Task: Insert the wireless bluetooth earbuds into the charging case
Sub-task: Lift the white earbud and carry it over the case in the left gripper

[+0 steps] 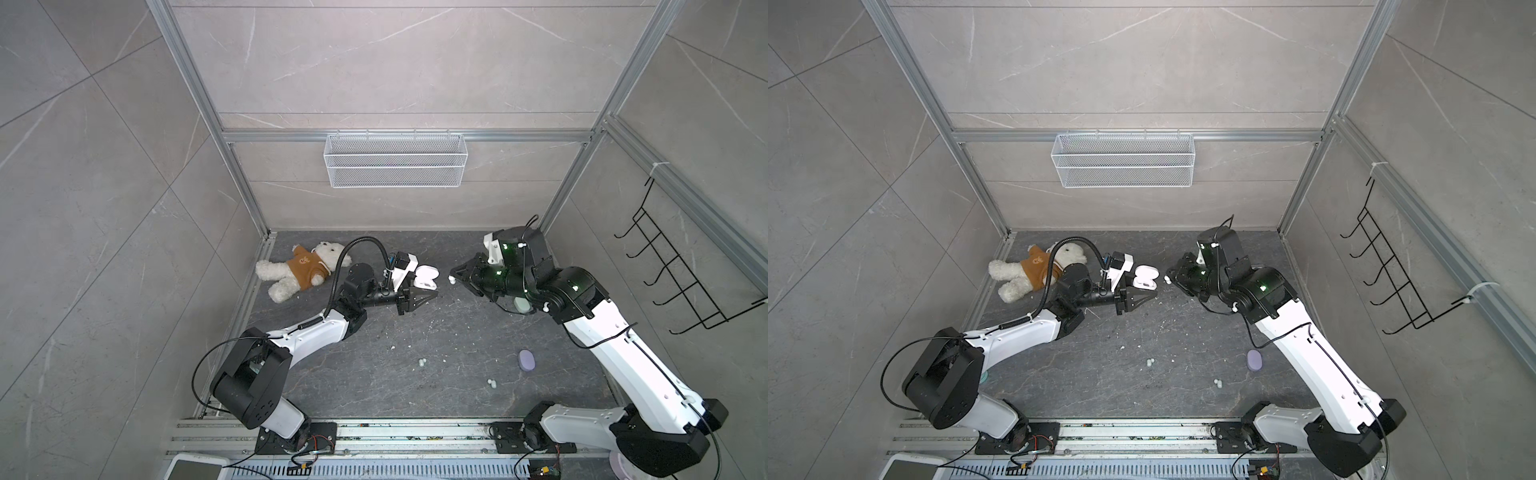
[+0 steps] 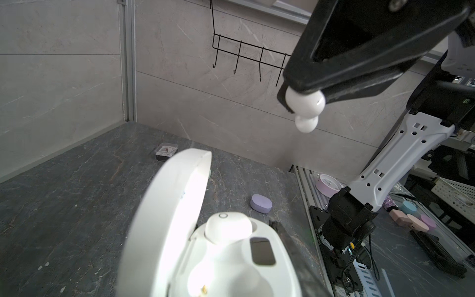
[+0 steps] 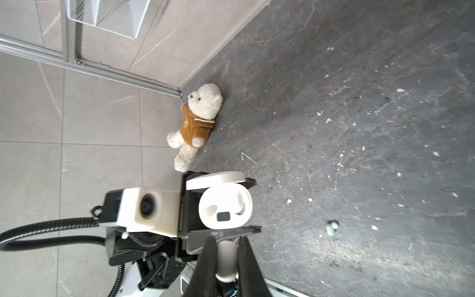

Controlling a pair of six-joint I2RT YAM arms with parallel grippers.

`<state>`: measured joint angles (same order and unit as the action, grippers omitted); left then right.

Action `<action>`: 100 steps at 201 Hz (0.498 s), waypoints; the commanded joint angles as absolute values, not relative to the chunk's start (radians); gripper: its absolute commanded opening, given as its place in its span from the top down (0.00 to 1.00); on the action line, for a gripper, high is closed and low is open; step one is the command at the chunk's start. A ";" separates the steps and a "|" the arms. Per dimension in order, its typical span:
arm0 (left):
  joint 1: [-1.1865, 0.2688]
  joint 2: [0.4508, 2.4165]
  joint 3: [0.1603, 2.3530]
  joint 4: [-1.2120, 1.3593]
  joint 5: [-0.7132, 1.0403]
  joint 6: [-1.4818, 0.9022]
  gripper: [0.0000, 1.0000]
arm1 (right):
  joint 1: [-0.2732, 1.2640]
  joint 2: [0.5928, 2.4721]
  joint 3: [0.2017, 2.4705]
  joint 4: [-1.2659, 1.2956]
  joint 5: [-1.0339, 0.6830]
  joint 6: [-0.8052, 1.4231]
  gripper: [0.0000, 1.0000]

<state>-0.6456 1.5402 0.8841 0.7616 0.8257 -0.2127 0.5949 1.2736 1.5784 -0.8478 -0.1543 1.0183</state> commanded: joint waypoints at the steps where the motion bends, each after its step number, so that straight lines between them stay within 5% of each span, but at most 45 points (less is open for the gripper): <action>1: -0.657 1.545 0.931 0.880 0.865 -0.250 0.80 | 0.592 1.307 1.610 -0.805 -0.218 0.971 0.86; 100: -0.672 1.595 0.964 1.063 0.879 -0.377 0.79 | 0.645 1.309 1.563 -0.669 -0.250 1.000 0.87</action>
